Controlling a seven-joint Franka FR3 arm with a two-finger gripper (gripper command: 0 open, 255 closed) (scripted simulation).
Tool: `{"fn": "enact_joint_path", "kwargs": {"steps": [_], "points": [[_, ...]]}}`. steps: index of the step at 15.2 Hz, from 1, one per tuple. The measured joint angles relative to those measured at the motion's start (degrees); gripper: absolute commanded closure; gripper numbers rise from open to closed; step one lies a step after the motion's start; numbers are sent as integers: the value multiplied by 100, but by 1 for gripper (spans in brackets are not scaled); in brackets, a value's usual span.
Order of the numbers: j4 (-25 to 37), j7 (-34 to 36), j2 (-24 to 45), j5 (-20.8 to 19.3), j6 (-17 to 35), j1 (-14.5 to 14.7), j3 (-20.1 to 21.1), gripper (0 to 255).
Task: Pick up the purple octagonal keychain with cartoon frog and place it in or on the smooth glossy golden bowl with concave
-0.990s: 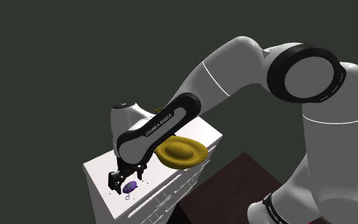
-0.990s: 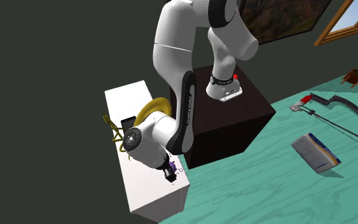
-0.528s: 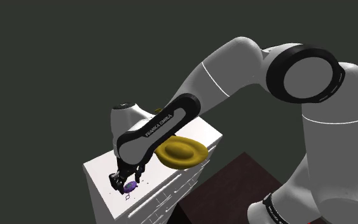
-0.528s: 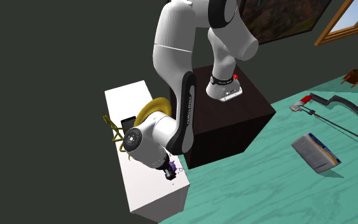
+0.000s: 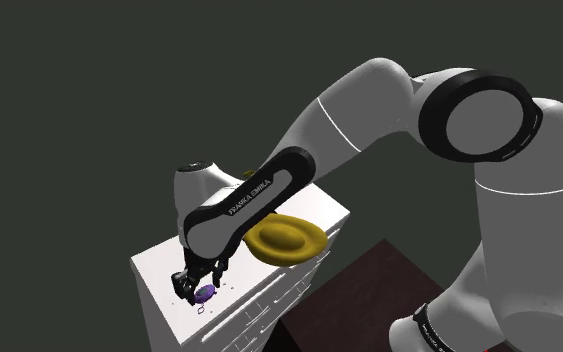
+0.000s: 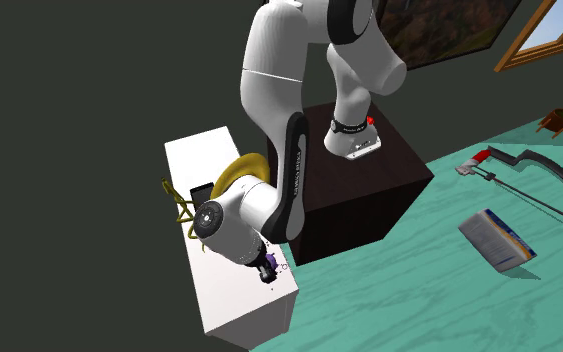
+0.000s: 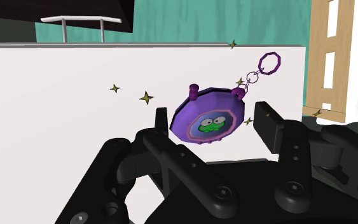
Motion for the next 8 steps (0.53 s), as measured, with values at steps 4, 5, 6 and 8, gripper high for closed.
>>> {"fn": "enact_joint_path", "kwargs": {"steps": [4,5,6,8], "points": [[-44,8,-147,31,-100,-20,33,255],[-27,10,-191,40,-159,-27,42,255],[-40,8,-253,53,-207,-40,55,255],[-89,9,-398,85,-299,-64,85,255]]}}
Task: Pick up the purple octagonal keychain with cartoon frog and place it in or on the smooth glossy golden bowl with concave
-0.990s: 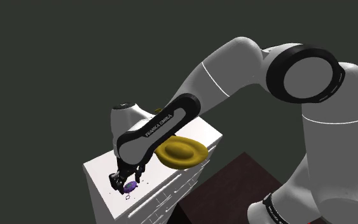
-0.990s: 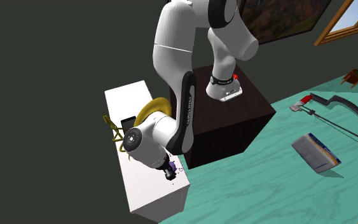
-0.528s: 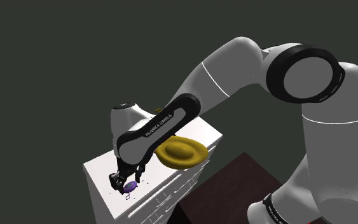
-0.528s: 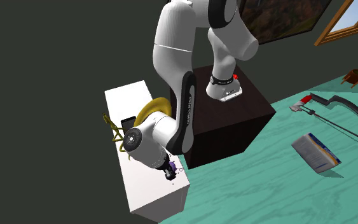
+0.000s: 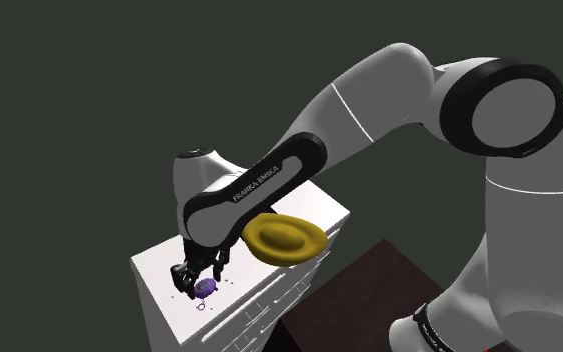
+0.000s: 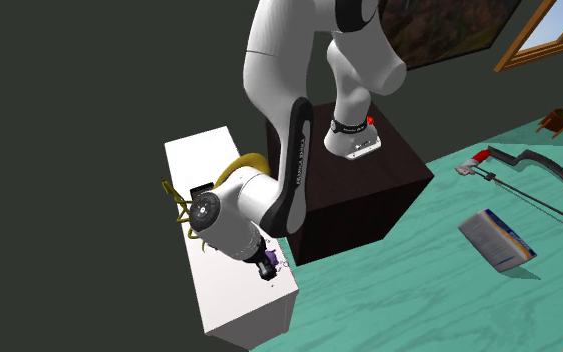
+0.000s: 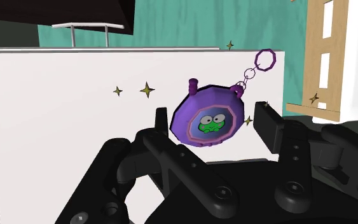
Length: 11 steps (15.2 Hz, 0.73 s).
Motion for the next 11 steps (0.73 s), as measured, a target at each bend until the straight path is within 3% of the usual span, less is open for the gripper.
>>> {"fn": "enact_joint_path", "kwargs": {"steps": [11], "points": [[-67,-16,-682,166,-600,-126,131,255]]}}
